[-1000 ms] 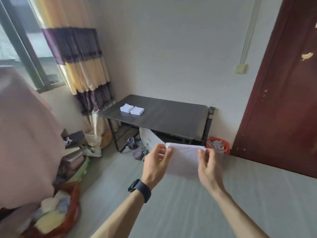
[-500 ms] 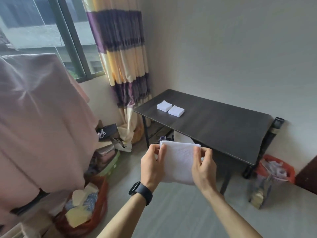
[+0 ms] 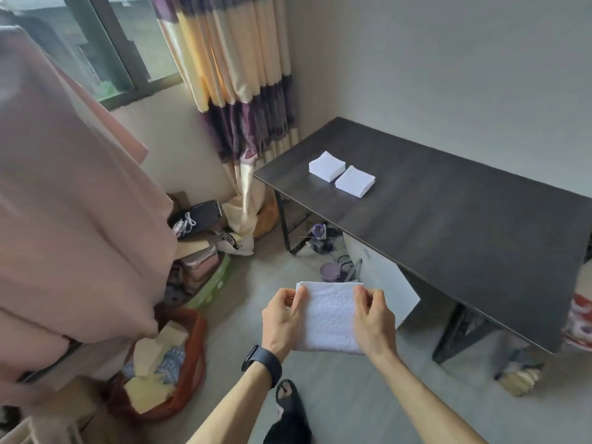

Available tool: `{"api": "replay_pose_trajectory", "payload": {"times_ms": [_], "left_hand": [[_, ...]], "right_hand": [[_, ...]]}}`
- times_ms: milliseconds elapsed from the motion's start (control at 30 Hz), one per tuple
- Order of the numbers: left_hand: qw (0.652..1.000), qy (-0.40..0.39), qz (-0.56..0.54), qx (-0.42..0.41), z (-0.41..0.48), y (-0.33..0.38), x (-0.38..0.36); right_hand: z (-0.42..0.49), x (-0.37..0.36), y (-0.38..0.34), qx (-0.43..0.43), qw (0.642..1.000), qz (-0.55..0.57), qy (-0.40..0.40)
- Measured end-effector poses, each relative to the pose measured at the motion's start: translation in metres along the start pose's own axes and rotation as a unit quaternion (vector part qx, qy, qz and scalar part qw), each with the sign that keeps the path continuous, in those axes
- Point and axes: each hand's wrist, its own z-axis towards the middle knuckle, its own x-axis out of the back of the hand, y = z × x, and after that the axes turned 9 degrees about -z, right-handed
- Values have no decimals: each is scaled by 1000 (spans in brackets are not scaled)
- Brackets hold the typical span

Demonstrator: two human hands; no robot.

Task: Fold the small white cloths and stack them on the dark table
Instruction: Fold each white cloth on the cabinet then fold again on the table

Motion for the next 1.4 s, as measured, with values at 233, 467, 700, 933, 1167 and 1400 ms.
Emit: {"api": "replay_pose_trajectory", "payload": {"times_ms": [233, 467, 700, 933, 1167, 1400], "left_hand": [[997, -66, 16, 20, 150, 15, -43], [990, -135, 41, 24, 279, 66, -91], [982, -175, 71, 25, 392, 99, -162], [977, -180, 105, 35, 487, 127, -230], [964, -221, 140, 40, 567, 134, -287], [935, -288, 204, 33, 644, 113, -335]], "right_hand": [[123, -46, -23, -69, 997, -8, 25], [241, -67, -60, -114, 990, 16, 78], [364, -75, -64, -151, 984, 21, 91], [479, -76, -72, -176, 980, 35, 87], [569, -93, -63, -206, 974, 4, 91], [634, -121, -43, -264, 957, -55, 106]]}}
